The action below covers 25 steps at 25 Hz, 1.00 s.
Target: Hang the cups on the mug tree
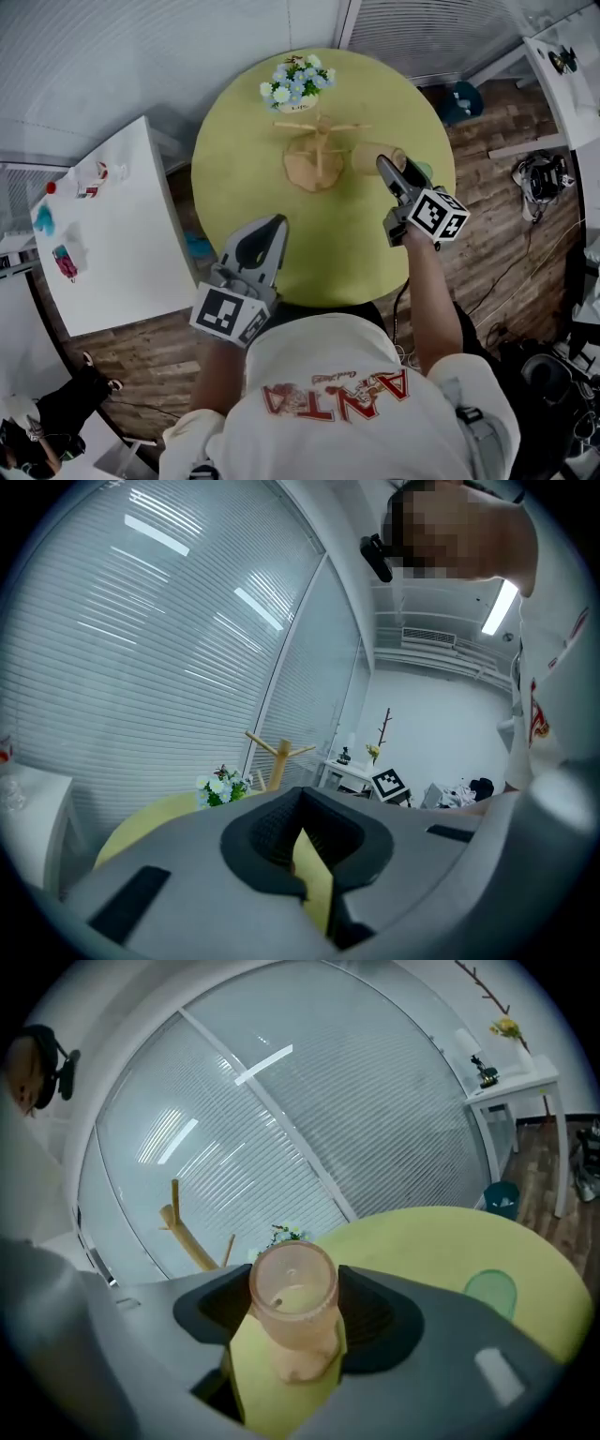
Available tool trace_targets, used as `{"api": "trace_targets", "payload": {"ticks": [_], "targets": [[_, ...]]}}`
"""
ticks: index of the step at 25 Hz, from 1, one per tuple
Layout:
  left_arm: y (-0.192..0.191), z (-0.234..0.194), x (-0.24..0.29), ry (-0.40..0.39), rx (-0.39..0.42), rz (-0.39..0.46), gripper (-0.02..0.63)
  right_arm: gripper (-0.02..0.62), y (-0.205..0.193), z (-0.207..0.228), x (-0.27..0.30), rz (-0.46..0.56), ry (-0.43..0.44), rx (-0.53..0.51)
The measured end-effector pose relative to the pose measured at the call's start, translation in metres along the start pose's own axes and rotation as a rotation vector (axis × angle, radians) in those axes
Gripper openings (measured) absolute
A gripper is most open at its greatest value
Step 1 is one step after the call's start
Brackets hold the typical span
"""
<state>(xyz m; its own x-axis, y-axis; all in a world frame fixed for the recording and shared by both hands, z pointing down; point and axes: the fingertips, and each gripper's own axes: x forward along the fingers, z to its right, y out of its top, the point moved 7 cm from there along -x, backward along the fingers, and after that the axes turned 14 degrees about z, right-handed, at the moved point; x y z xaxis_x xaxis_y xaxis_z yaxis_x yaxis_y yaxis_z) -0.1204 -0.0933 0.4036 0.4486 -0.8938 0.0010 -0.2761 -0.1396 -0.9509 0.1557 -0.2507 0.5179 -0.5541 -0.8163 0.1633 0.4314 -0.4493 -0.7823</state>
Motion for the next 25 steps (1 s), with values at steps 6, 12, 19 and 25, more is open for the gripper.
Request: {"api": "trace_targets", "payload": {"ticks": [6,12,19,25], "targets": [[0.001,-0.004,-0.002,0.013,-0.004,-0.005,0.009,0.278,-0.013,0.010,0.021,-0.038,0.001,0.132],[-0.003,-0.010,-0.006,0.022,-0.013,-0.021,0.009,0.278,-0.030,0.014,0.037,-0.067,0.006,0.218],[-0.003,-0.013,-0.005,0.025,-0.016,-0.022,0.008,0.278,-0.055,0.014,0.055,-0.122,0.027,0.319],[-0.005,-0.015,-0.007,0.030,-0.021,-0.026,0.008,0.275,-0.063,0.022,0.059,-0.117,0.011,0.404]]}}
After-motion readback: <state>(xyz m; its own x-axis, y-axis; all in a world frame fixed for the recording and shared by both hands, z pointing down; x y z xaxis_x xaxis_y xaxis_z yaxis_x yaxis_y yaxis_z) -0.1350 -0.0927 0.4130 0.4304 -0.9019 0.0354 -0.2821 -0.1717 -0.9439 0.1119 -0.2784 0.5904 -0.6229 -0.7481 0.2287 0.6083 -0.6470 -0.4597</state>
